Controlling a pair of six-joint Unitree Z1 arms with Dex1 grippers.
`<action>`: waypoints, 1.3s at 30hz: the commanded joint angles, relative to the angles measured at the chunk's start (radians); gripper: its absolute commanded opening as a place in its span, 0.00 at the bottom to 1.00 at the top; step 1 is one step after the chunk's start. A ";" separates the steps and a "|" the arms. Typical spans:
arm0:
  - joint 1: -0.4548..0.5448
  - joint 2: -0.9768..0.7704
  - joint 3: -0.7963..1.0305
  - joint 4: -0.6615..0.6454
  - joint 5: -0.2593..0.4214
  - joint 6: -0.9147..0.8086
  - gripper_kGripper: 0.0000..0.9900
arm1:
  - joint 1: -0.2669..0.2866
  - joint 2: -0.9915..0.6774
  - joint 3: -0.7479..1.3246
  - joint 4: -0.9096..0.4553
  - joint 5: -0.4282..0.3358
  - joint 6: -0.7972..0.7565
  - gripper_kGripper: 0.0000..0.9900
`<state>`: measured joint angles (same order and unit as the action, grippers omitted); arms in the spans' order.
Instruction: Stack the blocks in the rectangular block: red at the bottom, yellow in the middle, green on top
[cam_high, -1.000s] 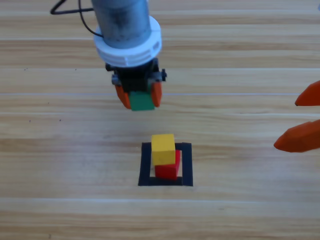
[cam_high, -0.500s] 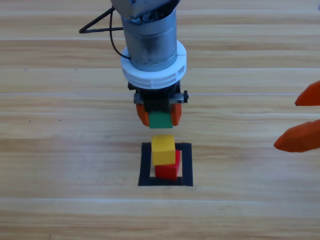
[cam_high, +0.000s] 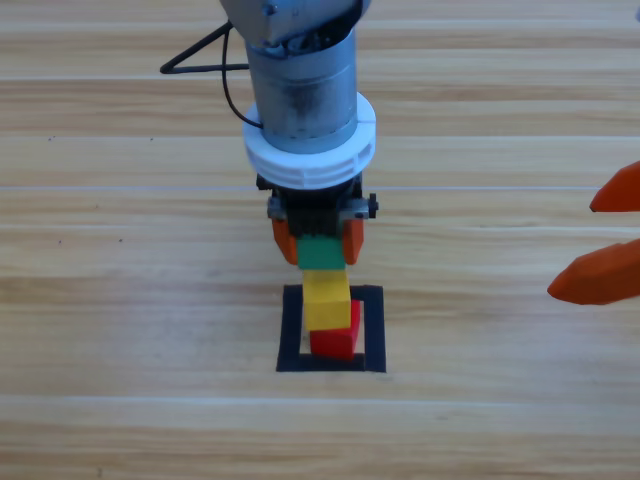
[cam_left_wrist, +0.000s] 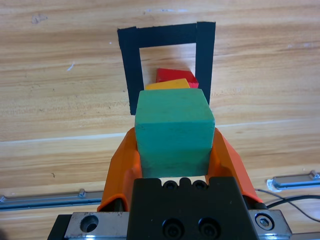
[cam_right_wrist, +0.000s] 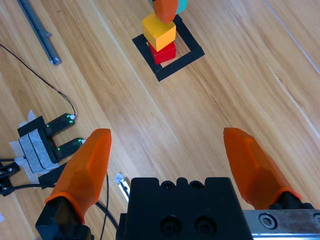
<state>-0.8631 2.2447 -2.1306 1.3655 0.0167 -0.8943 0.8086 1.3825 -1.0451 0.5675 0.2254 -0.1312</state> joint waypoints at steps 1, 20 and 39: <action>-0.048 0.053 0.032 0.009 -0.017 -0.012 0.00 | -0.017 0.059 0.016 -0.014 0.017 -0.007 1.00; -0.050 0.072 0.038 0.007 -0.001 -0.015 0.00 | -0.017 0.076 0.011 -0.014 0.017 -0.008 1.00; -0.050 0.085 0.038 0.006 0.002 -0.017 0.00 | -0.017 0.079 0.011 -0.012 0.017 -0.008 1.00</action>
<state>-0.8919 2.2714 -2.1007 1.3656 0.0107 -0.9050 0.8086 1.4244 -1.0452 0.5675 0.2254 -0.1345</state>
